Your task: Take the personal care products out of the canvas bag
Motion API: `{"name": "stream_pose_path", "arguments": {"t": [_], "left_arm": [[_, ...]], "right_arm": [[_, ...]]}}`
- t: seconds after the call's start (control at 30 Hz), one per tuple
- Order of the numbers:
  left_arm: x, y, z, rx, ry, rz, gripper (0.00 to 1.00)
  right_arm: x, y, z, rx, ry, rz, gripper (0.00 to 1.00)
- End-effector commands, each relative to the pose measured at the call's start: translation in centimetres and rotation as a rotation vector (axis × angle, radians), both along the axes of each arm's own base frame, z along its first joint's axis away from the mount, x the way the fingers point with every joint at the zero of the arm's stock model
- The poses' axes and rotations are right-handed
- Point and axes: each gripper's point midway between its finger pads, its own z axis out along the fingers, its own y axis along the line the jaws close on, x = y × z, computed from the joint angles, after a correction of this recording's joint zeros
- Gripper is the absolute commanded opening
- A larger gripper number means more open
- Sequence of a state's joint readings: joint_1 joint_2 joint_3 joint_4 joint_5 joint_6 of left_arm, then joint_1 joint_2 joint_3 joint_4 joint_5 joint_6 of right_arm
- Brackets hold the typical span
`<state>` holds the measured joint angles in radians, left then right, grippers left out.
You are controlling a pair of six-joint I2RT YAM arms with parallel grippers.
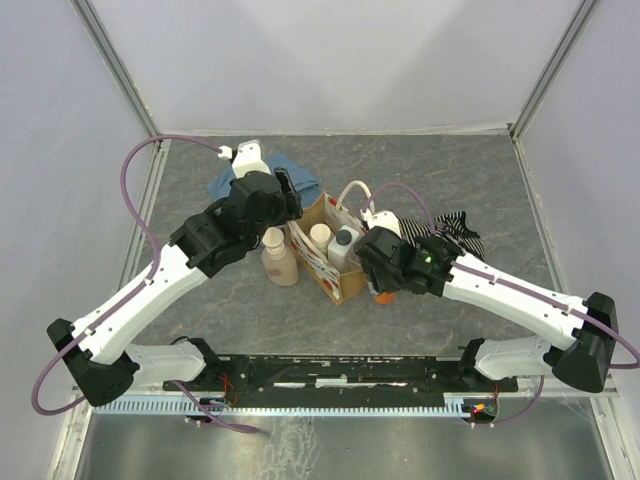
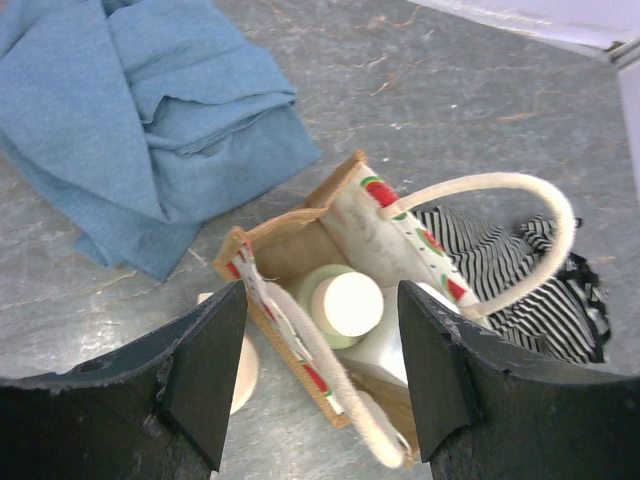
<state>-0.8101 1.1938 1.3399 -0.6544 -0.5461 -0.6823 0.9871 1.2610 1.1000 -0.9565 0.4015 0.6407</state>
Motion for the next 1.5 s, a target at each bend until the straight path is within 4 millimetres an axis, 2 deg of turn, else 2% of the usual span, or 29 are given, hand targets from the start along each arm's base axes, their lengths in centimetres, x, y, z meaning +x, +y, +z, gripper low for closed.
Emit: {"name": "stream_pose_path", "arguments": {"t": [0.0, 0.13, 0.17, 0.3, 0.43, 0.57, 0.77, 0.9, 1.03, 1.2, 1.33, 1.47], "left_arm": [[-0.1, -3.2, 0.3, 0.012, 0.0, -0.101, 0.67], [-0.2, -4.6, -0.8, 0.018, 0.015, -0.118, 0.66], [-0.1, -4.9, -1.1, 0.021, 0.019, -0.123, 0.66], [0.3, -5.9, -1.9, 0.045, 0.031, -0.14, 0.66], [1.1, -6.3, -3.1, 0.095, 0.038, -0.136, 0.67], [2.1, -6.5, -4.5, 0.159, 0.054, -0.115, 0.67], [2.4, -7.9, -5.9, 0.152, 0.082, -0.146, 0.66], [2.3, -8.8, -7.0, 0.137, 0.107, -0.165, 0.66], [2.2, -9.8, -7.8, 0.128, 0.122, -0.194, 0.66], [1.6, -11.4, -8.7, 0.127, 0.13, -0.274, 0.65], [0.7, -11.9, -9.0, 0.135, 0.115, -0.321, 0.6], [-0.1, -11.7, -9.4, 0.136, 0.109, -0.343, 0.57]], "right_arm": [[1.7, -0.6, -0.1, 0.084, -0.083, -0.099, 0.39], [1.3, -2.3, -1.7, 0.087, -0.073, -0.158, 0.42], [1.1, -2.6, -2.0, 0.085, -0.071, -0.167, 0.45], [0.7, -3.4, -2.3, 0.084, -0.067, -0.177, 0.7], [0.6, -3.6, -1.0, 0.097, -0.084, -0.174, 0.9], [0.8, -3.5, 1.5, 0.138, -0.122, -0.153, 0.97], [2.1, -4.2, 5.9, 0.163, -0.245, -0.172, 0.96], [3.9, -4.1, 8.1, 0.139, -0.315, -0.165, 0.87], [5.9, -2.7, 8.5, 0.174, -0.294, -0.151, 0.76], [8.3, -1.8, 8.6, 0.235, -0.274, -0.174, 0.69], [10.8, -1.0, 9.1, 0.286, -0.284, -0.174, 0.64], [13.1, 0.8, 9.2, 0.359, -0.265, -0.135, 0.61]]}}
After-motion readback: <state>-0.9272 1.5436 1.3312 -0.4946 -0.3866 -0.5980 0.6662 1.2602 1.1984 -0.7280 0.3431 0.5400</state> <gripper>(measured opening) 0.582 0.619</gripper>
